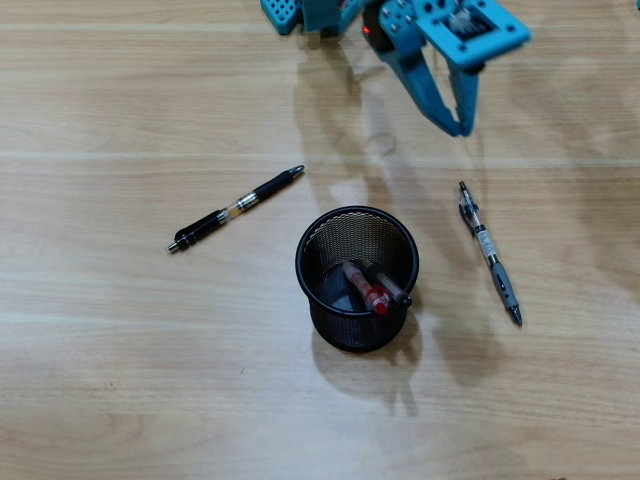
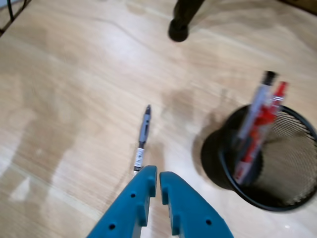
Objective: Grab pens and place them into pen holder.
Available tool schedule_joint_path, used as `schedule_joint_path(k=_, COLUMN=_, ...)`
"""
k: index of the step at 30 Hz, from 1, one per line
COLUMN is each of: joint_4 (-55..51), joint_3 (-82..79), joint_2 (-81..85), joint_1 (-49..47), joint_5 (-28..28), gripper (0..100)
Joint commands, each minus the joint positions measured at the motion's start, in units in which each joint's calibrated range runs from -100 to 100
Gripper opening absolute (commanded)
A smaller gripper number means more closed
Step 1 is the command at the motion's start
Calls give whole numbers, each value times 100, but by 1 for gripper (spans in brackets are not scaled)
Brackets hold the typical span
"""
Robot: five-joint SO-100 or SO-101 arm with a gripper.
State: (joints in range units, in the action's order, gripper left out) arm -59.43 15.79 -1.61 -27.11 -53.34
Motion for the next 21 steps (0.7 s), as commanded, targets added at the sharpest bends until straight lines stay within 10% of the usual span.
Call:
schedule_joint_path(k=1, joint_4=-75, joint_3=728, joint_2=-633, joint_1=-211, joint_5=-17, gripper=2)
schedule_joint_path(k=21, joint_4=116, joint_3=810, joint_2=-2611, joint_1=-723, joint_5=-242, gripper=11)
